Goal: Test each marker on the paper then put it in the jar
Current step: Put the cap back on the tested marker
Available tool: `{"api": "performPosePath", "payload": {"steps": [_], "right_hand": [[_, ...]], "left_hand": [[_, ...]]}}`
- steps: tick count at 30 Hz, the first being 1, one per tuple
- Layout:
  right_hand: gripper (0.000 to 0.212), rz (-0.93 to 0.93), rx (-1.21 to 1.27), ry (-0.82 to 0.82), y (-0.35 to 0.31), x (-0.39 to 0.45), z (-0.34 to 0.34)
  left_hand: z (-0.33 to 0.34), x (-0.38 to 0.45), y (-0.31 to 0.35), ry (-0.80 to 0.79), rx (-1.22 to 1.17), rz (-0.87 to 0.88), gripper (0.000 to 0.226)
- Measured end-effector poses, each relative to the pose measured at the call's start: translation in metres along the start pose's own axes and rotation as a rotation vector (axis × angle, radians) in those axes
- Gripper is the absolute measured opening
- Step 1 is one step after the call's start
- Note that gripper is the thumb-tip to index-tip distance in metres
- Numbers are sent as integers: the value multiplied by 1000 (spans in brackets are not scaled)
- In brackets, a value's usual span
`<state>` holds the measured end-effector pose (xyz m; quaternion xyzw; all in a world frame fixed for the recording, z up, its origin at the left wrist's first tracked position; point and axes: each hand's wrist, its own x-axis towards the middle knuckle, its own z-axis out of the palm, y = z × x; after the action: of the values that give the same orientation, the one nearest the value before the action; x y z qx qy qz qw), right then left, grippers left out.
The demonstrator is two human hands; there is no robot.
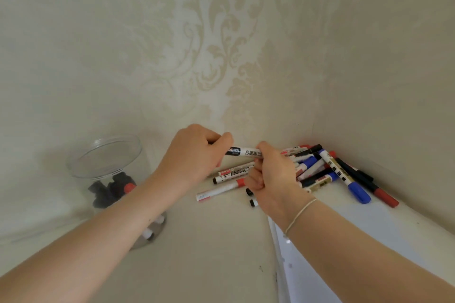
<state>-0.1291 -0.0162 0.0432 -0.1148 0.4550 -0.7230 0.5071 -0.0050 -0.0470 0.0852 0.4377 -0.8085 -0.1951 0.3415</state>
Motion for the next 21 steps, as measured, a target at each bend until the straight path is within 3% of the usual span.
{"api": "performPosePath", "payload": {"steps": [5,10,13,15,18,20,21], "right_hand": [[27,-43,60,-136,-16,-15,43],[16,10,128,-411,-19,-35,91],[15,72,57,-570,-9,-41,107],[22,-61,-267,-508,2,-35,110],[24,-513,-845,-243,19,-10,95],[18,-696,-1436,-194,31,7,79],[12,-698,-1751,-229,38,12,70]], "left_hand": [[-36,-1,-7,161,1,37,38],[-87,2,-3,492,-412,86,26],[-105,-2,-11,571,-393,157,22],[-111,-6,-21,594,-280,165,22],[-117,-11,-38,625,-39,196,25],[-120,-11,-46,624,107,198,27],[-121,-11,-49,618,155,192,27]]}}
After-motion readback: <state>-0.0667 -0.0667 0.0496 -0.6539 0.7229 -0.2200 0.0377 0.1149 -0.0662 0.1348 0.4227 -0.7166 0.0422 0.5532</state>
